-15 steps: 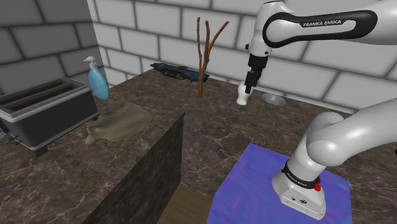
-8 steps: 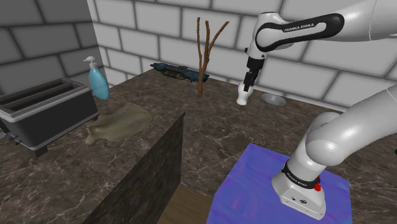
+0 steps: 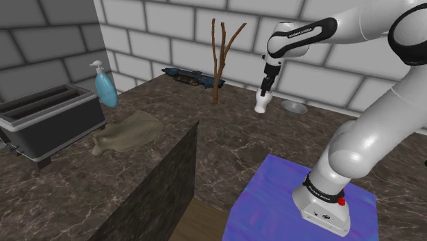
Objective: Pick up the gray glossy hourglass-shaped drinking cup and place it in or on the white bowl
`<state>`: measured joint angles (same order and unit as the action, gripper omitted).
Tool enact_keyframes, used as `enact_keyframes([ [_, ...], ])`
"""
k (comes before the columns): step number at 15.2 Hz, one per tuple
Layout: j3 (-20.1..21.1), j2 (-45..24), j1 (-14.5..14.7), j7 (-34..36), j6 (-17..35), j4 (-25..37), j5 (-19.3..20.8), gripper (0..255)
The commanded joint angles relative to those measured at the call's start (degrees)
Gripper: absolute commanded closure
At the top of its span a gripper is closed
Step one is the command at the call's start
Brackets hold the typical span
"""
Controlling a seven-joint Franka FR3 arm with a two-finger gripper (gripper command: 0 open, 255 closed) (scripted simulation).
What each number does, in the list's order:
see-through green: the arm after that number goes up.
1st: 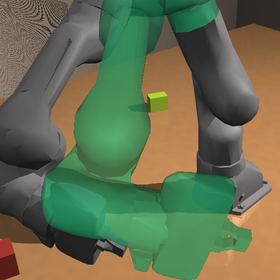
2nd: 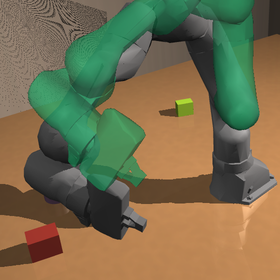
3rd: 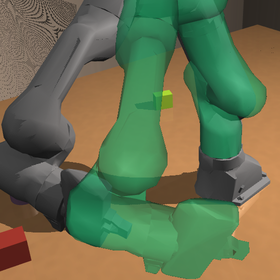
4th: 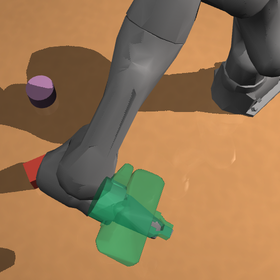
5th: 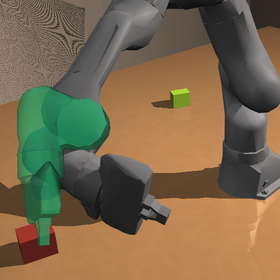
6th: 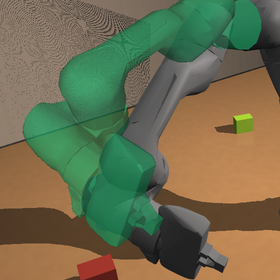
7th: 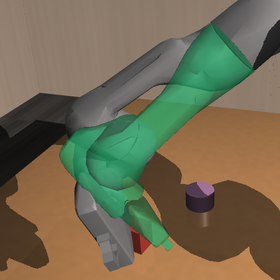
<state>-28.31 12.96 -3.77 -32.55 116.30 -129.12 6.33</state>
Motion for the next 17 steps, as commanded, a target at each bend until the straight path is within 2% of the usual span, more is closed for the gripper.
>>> enact_keyframes([
  [1,-2.35,-5.00,-0.10,-4.15,1.56,3.35,-2.46,0],
  [7,-5.99,-18.99,-2.39,-15.49,3.52,13.43,-12.08,0],
  [14,-5.45,-21.66,-2.88,-16.90,8.42,10.68,-14.15,0],
  [17,-5.40,-21.91,-2.92,-17.04,8.81,10.48,-14.34,0],
])
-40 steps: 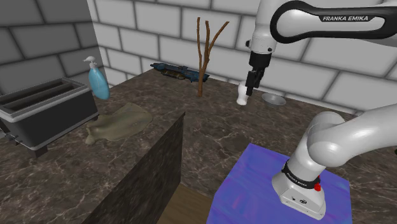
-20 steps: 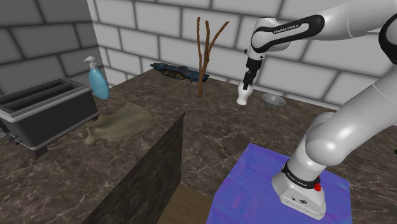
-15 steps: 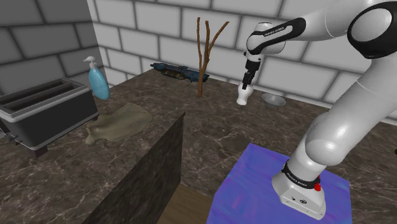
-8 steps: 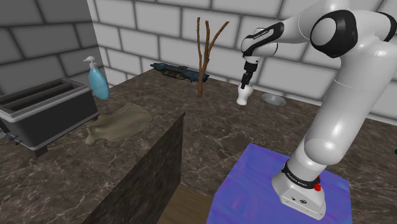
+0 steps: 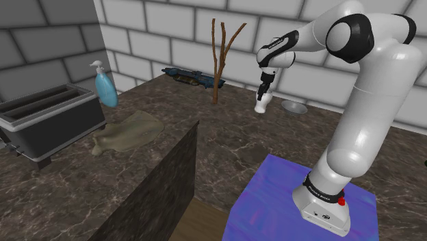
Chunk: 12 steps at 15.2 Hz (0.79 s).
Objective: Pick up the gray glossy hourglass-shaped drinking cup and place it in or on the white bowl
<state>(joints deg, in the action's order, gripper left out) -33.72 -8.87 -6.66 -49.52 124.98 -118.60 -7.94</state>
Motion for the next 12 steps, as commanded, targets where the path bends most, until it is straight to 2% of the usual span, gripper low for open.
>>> enact_keyframes([
  [1,0.01,-0.08,-0.02,-0.07,0.13,-0.04,-0.07,0],
  [5,0.01,-0.08,-0.02,-0.06,0.12,-0.04,-0.07,0],
  [6,0.01,-0.08,-0.02,-0.06,0.12,-0.04,-0.07,255],
  [12,0.00,-0.09,-0.04,-0.09,0.13,-0.04,-0.08,255],
])
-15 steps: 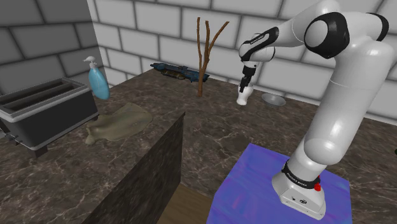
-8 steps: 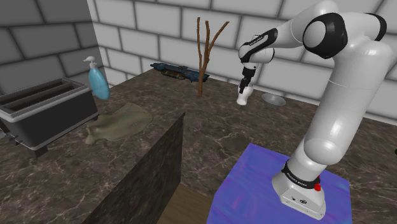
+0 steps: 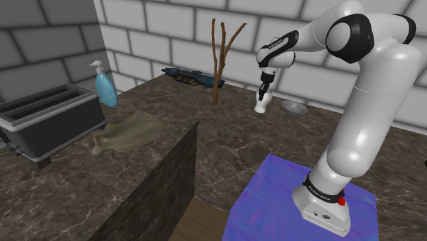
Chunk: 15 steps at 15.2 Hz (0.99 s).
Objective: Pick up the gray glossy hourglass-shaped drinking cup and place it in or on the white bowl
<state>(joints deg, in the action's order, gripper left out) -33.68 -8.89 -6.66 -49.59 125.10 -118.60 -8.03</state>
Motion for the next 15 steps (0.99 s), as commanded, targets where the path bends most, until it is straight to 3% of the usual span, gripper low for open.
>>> enact_keyframes([
  [1,-0.03,-0.05,-0.03,-0.01,0.02,-0.06,0.02,255],
  [15,-0.50,4.42,0.63,2.54,-8.41,4.81,3.43,255],
])
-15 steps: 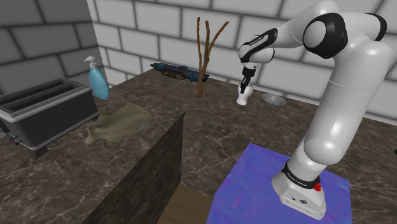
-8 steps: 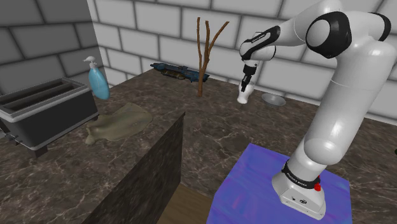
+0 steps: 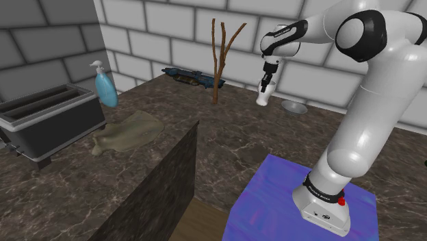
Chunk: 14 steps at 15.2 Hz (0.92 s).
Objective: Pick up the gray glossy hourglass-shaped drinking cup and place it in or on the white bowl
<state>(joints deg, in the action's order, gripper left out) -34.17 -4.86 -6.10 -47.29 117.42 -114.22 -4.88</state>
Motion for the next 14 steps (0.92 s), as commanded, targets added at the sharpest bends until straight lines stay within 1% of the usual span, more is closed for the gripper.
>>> enact_keyframes([
  [1,-0.02,0.68,0.10,0.39,-1.45,0.92,0.49,255],
  [11,-0.02,2.81,0.33,1.58,-8.75,6.51,1.98,255],
  [14,-1.76,4.31,-1.47,-1.64,-9.60,6.01,2.92,255],
])
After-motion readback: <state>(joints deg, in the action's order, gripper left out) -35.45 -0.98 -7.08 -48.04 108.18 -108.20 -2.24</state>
